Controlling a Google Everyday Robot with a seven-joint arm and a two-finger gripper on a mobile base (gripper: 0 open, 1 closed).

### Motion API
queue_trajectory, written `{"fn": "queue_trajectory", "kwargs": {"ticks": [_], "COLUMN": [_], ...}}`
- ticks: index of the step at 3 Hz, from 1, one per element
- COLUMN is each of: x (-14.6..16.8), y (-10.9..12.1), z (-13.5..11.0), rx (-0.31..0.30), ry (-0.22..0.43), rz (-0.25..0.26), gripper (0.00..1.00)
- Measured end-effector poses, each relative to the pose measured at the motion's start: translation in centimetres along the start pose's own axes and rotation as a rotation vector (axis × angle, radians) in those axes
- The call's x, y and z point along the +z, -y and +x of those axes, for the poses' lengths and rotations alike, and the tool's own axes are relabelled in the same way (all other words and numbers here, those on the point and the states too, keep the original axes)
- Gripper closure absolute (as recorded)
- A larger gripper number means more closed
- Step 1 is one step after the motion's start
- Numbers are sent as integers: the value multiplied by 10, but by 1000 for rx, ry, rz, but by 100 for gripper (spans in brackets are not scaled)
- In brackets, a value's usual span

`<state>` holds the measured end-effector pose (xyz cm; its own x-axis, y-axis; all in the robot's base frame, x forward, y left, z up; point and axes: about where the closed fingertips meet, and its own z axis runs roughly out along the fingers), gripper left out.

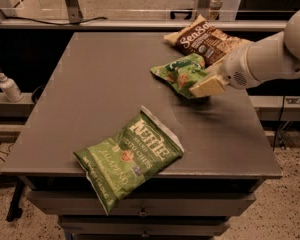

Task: Move green rice chip bag near brown chip bag

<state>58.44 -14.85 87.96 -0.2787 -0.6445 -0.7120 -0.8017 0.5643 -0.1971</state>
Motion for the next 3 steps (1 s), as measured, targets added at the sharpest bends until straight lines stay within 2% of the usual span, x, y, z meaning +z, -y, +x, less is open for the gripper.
{"fn": "queue_trajectory", "kwargs": {"ticks": [1,2,3], "x": [-3,-7,-12], "y": [1,1,-2], "z": [7,11,13], "rx": [-49,-81,-95], "ry": [-10,-17,-16], "rz": [-49,-77,-85], "gripper": [35,11,0]}}
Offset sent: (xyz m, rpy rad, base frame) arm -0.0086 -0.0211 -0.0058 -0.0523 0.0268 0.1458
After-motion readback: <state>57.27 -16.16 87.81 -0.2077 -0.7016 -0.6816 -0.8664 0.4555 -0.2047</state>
